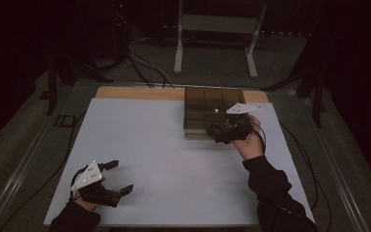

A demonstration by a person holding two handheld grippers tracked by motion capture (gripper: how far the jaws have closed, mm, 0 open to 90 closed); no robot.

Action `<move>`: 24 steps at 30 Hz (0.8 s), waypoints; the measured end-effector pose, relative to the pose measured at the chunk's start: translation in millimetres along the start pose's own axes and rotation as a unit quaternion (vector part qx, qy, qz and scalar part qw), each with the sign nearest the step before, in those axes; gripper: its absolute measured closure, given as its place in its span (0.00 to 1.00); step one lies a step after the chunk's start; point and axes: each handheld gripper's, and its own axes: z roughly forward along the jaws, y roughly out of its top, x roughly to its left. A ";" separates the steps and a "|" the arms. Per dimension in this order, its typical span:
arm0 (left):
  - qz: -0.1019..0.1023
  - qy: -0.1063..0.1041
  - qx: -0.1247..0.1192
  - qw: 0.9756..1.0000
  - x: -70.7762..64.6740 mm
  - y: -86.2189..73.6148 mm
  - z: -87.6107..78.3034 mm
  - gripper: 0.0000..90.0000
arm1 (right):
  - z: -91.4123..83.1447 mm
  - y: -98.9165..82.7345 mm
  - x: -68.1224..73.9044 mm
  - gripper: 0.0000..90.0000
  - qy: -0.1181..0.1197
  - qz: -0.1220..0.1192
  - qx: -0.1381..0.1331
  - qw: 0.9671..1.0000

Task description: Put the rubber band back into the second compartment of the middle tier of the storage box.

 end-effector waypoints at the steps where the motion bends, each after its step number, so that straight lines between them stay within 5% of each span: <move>1: 0.000 0.000 -0.002 1.000 -0.4 0.1 -0.2 0.00 | -1.2 -0.8 1.0 0.00 0.000 -0.001 -0.002 1.000; 14: 0.003 -0.001 0.001 1.000 -0.8 0.0 -0.2 0.00 | -10.9 -18.6 17.2 0.00 0.023 -0.005 -0.013 1.000; 24: 0.003 -0.001 0.001 1.000 -0.7 -0.2 -0.2 0.00 | -12.8 -42.9 27.1 0.00 0.018 -0.009 -0.008 1.000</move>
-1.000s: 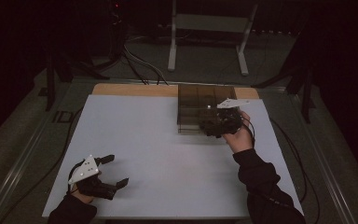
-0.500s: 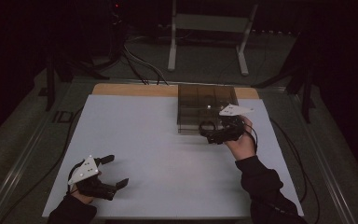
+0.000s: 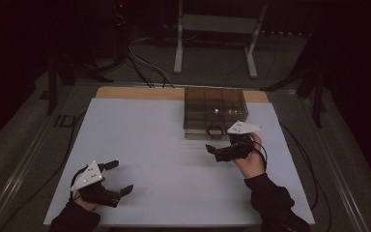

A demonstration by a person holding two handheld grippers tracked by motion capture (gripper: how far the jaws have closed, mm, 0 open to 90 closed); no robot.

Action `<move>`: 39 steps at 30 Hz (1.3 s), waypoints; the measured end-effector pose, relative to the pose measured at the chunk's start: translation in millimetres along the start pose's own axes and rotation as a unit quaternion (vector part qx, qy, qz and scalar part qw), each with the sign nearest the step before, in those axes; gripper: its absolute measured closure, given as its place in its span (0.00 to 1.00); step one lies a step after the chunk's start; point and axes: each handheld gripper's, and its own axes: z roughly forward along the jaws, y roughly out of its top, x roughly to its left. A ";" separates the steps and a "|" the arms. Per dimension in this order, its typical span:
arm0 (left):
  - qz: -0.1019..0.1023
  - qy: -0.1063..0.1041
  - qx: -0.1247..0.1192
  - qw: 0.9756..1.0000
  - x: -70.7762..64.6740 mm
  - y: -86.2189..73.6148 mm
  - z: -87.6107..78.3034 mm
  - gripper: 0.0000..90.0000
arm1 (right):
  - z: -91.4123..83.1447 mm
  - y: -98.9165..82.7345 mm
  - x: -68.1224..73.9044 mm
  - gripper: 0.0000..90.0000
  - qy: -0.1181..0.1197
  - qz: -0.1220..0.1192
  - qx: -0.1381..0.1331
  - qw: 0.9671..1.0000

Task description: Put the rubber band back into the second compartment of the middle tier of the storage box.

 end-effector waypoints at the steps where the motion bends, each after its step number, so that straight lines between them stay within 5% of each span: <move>1: 0.001 -0.001 0.001 1.000 0.0 -0.1 0.1 0.00 | -0.1 -2.6 0.8 0.00 0.000 0.001 0.001 1.000; 28: 0.000 0.001 0.001 1.000 -0.1 -0.9 -0.6 0.00 | -22.8 -65.4 3.2 0.00 0.011 0.011 -0.009 1.000; 39: 0.002 0.000 0.002 1.000 -0.4 -0.7 -1.3 0.00 | -37.9 -93.0 -3.5 0.00 -0.003 0.011 0.012 1.000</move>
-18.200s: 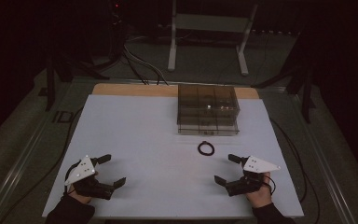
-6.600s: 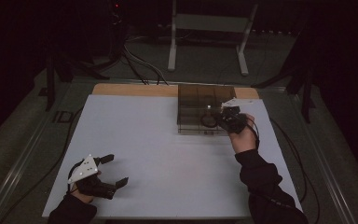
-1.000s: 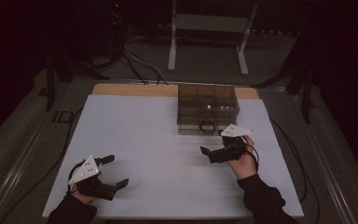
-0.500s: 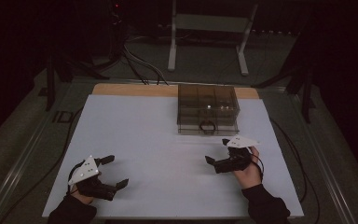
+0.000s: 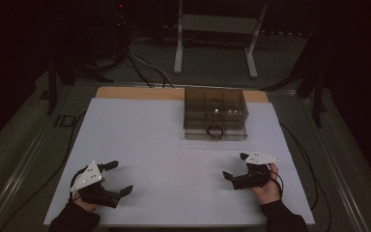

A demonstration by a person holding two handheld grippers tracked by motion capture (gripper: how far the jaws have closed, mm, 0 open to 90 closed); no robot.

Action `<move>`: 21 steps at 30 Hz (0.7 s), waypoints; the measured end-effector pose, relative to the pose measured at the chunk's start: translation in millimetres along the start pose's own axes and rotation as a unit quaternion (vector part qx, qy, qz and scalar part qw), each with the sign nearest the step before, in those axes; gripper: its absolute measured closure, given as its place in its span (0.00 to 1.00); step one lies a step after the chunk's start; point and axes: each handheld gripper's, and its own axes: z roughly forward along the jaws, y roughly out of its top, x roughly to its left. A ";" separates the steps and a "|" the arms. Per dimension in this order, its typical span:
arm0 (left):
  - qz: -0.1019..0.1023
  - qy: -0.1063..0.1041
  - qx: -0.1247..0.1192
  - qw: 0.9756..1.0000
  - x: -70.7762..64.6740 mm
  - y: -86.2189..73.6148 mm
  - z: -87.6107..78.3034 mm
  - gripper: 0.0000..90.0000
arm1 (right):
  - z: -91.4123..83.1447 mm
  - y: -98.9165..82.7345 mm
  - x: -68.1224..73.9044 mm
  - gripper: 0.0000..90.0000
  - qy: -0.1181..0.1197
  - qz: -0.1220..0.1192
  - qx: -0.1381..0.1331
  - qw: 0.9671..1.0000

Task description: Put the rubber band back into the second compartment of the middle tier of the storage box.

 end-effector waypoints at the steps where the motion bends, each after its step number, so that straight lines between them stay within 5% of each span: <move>1: 0.000 -0.001 0.001 1.000 -0.1 -0.1 0.3 0.00 | -2.0 -1.9 -1.2 0.00 -0.001 0.002 -0.001 1.000; 12: 0.000 -0.001 0.000 1.000 -1.0 0.1 0.6 0.00 | -23.5 -23.0 -10.8 0.00 -0.014 0.027 -0.005 1.000; 21: 0.001 -0.002 0.001 1.000 -1.5 -0.2 0.7 0.00 | -18.9 -23.0 -14.4 0.00 -0.014 0.029 -0.013 0.999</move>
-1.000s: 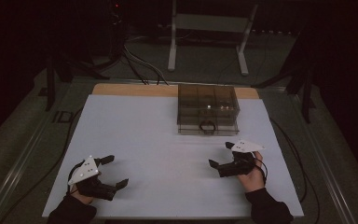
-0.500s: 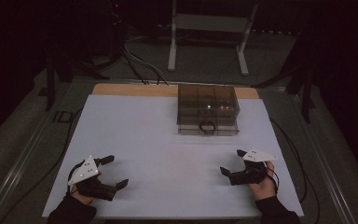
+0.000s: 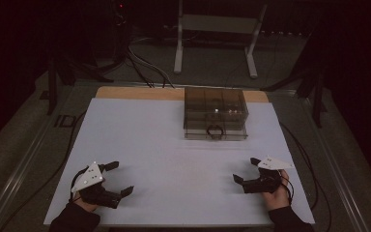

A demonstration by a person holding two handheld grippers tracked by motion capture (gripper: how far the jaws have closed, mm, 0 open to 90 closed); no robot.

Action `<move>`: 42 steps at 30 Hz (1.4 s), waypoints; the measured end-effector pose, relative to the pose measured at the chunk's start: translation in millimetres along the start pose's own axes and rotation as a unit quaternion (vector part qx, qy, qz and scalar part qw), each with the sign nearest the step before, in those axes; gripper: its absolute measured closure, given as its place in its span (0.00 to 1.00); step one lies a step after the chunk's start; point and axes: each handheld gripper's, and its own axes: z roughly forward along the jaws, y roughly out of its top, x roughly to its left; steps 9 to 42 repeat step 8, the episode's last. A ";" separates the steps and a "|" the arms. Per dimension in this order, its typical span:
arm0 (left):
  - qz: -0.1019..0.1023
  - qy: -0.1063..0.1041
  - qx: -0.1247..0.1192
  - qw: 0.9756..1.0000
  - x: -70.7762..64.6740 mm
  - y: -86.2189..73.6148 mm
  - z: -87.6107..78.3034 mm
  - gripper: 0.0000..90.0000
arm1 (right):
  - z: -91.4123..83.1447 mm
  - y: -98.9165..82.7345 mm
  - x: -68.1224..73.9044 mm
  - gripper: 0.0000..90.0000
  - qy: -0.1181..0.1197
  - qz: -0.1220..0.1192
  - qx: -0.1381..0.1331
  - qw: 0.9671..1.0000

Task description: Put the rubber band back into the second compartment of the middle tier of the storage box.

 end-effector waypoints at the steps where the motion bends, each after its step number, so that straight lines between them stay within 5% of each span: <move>1: 0.001 0.000 0.001 1.000 0.0 -0.1 0.0 0.00 | 0.0 0.2 -0.2 0.00 0.002 0.001 -0.004 1.000; 42: -0.001 -0.001 0.001 1.000 0.0 0.0 -0.1 0.00 | 1.5 1.7 1.9 0.00 0.009 -0.004 -0.009 1.000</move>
